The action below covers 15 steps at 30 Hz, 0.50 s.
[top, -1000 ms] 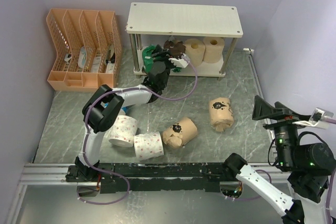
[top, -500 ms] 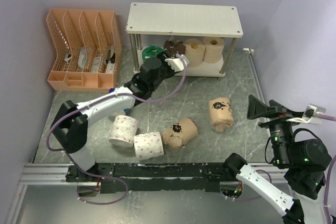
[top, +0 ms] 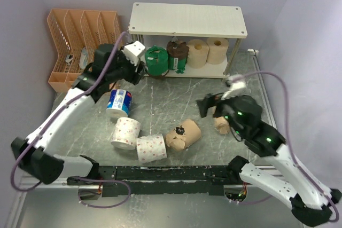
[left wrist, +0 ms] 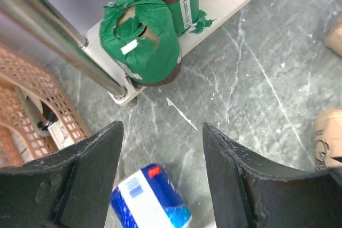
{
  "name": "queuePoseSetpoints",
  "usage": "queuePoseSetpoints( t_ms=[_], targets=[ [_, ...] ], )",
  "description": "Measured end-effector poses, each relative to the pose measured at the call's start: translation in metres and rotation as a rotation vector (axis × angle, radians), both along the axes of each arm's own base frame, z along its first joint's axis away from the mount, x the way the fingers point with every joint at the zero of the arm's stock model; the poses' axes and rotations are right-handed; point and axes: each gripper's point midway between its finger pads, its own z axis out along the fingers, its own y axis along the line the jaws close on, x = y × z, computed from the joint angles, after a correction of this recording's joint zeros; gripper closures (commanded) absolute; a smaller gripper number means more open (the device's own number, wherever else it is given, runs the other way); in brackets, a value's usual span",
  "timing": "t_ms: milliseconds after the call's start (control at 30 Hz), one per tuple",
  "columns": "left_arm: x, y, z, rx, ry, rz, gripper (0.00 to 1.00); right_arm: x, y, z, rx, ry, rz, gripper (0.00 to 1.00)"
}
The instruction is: Place and organize the paper towels onto the shelf
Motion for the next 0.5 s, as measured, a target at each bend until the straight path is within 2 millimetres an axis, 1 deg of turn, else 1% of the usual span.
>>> queuePoseSetpoints(
  t_ms=[67, 133, 167, 200, 233, 300, 367, 400, 500],
  targets=[
    [-0.016, 0.014, 0.018, -0.024, -0.006, 0.011, 0.29, 0.004, 0.037, -0.037, -0.044, 0.084, 0.144, 0.00],
    [-0.032, 0.032, 0.033, -0.036, -0.018, 0.039, 0.29, -0.001, 0.067, -0.068, -0.055, 0.151, 0.287, 0.00],
    [-0.039, 0.040, 0.038, -0.040, -0.028, 0.055, 0.29, -0.004, 0.082, -0.077, -0.049, 0.177, 0.360, 0.00],
    [-0.045, 0.048, 0.042, -0.044, -0.034, 0.068, 0.29, -0.006, 0.095, -0.080, -0.040, 0.190, 0.419, 0.00],
    [-0.052, 0.056, 0.043, -0.044, -0.035, 0.084, 0.30, -0.007, 0.112, -0.084, -0.028, 0.206, 0.492, 0.00],
    [-0.062, 0.072, 0.039, -0.036, -0.014, 0.111, 0.30, -0.005, 0.144, -0.086, -0.009, 0.233, 0.617, 0.00],
    [-0.070, 0.087, 0.027, -0.021, 0.037, 0.138, 0.30, 0.001, 0.172, -0.091, 0.006, 0.258, 0.714, 0.00],
    [-0.073, 0.094, 0.018, -0.013, 0.072, 0.150, 0.30, 0.004, 0.184, -0.094, 0.014, 0.267, 0.751, 0.00],
    [-0.083, 0.104, 0.000, 0.003, 0.156, 0.160, 0.31, 0.015, 0.212, -0.103, 0.039, 0.277, 0.835, 0.00]
  ],
)
